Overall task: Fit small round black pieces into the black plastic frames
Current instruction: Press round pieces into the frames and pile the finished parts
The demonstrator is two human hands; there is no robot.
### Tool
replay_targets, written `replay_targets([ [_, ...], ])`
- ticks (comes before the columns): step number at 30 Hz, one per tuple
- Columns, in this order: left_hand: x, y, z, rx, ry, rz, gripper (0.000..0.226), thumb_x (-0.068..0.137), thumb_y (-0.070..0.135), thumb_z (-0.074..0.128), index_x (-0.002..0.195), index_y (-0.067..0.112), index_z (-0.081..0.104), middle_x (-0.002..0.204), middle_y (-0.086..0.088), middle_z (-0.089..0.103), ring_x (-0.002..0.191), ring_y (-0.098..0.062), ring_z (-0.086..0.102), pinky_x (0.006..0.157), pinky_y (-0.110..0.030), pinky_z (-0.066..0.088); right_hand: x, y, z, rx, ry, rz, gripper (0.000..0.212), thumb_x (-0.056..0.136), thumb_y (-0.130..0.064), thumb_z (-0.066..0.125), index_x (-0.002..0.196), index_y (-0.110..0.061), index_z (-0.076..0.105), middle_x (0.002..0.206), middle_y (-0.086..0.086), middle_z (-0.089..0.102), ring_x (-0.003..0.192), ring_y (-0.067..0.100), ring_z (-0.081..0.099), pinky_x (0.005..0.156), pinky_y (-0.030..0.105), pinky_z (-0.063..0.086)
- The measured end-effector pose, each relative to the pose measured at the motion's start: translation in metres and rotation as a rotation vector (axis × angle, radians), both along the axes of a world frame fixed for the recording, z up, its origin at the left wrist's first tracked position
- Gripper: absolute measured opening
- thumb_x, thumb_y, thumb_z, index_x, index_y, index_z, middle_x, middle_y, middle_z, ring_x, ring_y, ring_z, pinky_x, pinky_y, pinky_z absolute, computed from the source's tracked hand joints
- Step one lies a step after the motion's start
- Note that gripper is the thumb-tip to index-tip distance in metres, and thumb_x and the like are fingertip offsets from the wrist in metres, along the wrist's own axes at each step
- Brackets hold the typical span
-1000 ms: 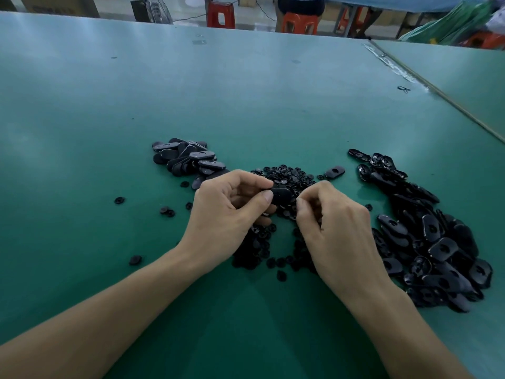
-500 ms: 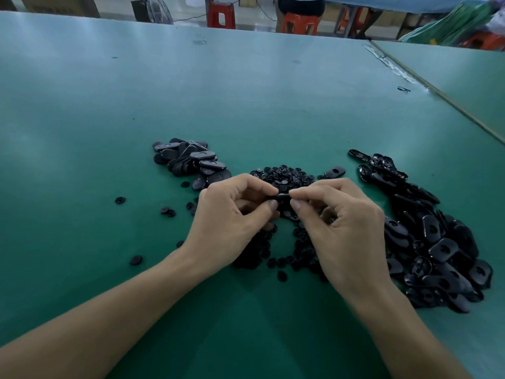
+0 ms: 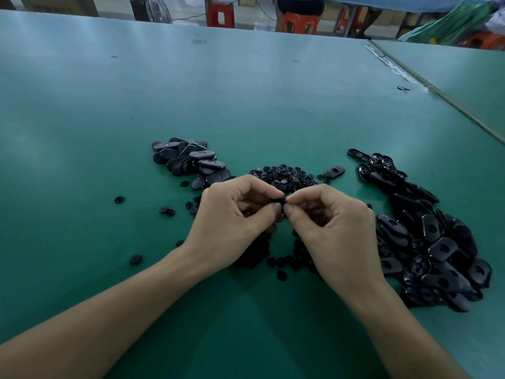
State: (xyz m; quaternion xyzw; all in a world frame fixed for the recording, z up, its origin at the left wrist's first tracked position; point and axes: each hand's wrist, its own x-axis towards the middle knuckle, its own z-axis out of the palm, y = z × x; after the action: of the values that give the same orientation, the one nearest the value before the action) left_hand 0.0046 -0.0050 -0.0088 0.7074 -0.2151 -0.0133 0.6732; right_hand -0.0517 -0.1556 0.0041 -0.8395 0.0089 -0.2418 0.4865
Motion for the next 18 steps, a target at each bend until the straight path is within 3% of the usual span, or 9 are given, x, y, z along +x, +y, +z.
replay_targets([
  [7, 0.0004, 0.0004, 0.001, -0.003, -0.004, -0.009, 0.012, 0.08, 0.013, 0.074, 0.087, 0.022, 0.074, 0.082, 0.0, 0.077, 0.075, -0.015, 0.075, 0.069, -0.026, 0.058, 0.0015, -0.001, -0.0023, 0.075, 0.037, 0.027, 0.021, 0.085, -0.01, 0.076, 0.079, -0.029, 0.069, 0.074, -0.012, 0.071, 0.067, 0.009, 0.067, 0.062, 0.021, 0.054],
  [12, 0.0005, 0.0007, 0.002, -0.001, -0.011, 0.0, 0.014, 0.079, 0.012, 0.074, 0.087, 0.024, 0.073, 0.082, 0.001, 0.077, 0.075, -0.015, 0.074, 0.069, -0.028, 0.059, 0.002, -0.0019, -0.0035, 0.122, 0.052, 0.048, 0.019, 0.085, -0.011, 0.076, 0.08, -0.029, 0.072, 0.076, -0.013, 0.073, 0.07, 0.006, 0.069, 0.065, 0.017, 0.054],
  [15, 0.0, 0.0014, 0.0012, 0.023, -0.008, -0.016, 0.016, 0.078, 0.012, 0.073, 0.089, 0.023, 0.072, 0.082, 0.0, 0.076, 0.076, -0.018, 0.074, 0.07, -0.036, 0.062, 0.0035, -0.0026, -0.0055, 0.168, 0.077, 0.04, 0.018, 0.085, -0.01, 0.077, 0.081, -0.027, 0.074, 0.077, -0.01, 0.075, 0.073, 0.009, 0.071, 0.07, 0.026, 0.056],
  [18, 0.0, 0.0004, 0.001, 0.031, -0.013, -0.004, 0.017, 0.077, 0.011, 0.072, 0.087, 0.024, 0.07, 0.081, 0.001, 0.075, 0.074, -0.017, 0.072, 0.07, -0.038, 0.062, 0.0025, -0.0004, -0.0048, 0.155, 0.071, 0.047, 0.021, 0.085, -0.009, 0.077, 0.082, -0.029, 0.076, 0.078, -0.014, 0.075, 0.074, 0.004, 0.071, 0.07, 0.019, 0.054],
])
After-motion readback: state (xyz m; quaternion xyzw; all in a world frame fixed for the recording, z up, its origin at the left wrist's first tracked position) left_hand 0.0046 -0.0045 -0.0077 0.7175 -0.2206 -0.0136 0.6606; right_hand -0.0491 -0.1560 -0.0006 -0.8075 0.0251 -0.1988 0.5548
